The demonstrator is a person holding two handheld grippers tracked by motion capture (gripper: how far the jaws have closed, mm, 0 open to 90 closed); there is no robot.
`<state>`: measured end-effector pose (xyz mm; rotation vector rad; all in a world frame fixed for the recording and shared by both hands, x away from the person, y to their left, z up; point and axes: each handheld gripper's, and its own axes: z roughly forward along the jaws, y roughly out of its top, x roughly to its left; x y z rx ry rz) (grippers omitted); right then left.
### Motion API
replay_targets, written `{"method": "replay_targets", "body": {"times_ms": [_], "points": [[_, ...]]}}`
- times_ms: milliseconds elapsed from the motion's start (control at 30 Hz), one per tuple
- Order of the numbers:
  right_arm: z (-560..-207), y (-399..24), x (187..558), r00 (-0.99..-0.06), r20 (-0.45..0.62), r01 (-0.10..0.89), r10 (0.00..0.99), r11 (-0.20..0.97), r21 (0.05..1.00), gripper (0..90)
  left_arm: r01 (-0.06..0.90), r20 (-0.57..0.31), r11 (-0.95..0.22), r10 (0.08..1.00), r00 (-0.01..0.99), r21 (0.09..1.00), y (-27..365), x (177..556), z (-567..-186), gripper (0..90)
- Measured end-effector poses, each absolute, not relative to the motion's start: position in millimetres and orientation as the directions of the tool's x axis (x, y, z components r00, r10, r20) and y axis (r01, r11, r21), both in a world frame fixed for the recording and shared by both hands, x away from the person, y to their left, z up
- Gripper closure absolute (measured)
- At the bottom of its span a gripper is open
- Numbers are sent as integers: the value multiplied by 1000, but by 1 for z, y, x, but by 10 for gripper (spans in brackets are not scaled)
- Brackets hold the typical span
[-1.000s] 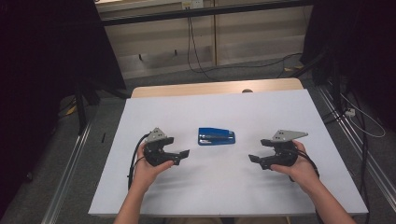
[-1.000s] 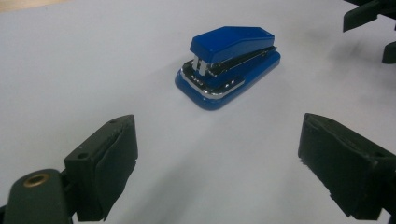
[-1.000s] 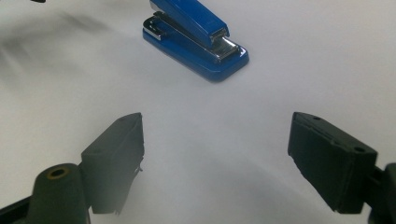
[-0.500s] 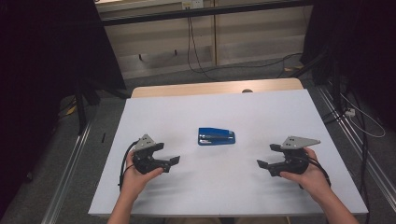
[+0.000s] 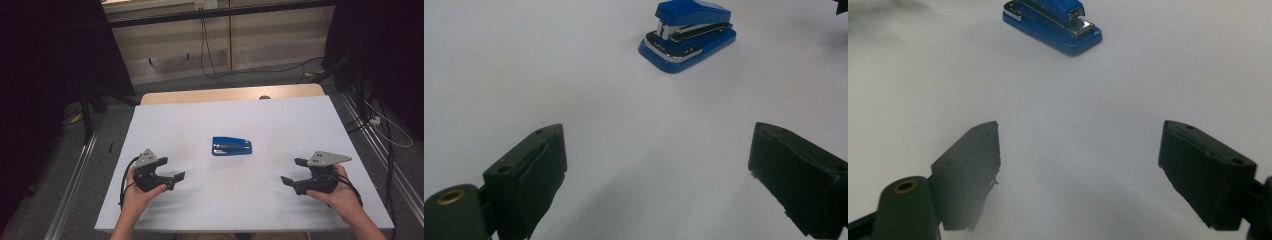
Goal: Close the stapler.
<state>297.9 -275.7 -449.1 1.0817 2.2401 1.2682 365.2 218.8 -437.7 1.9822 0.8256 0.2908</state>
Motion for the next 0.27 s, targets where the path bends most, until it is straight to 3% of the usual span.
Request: {"method": "replay_targets", "body": {"times_ms": [267], "points": [[-450, -278, 296, -653, 69, 444, 754, 307, 842, 166, 434, -123, -331, 660, 741, 838, 219, 366, -438, 83]]}}
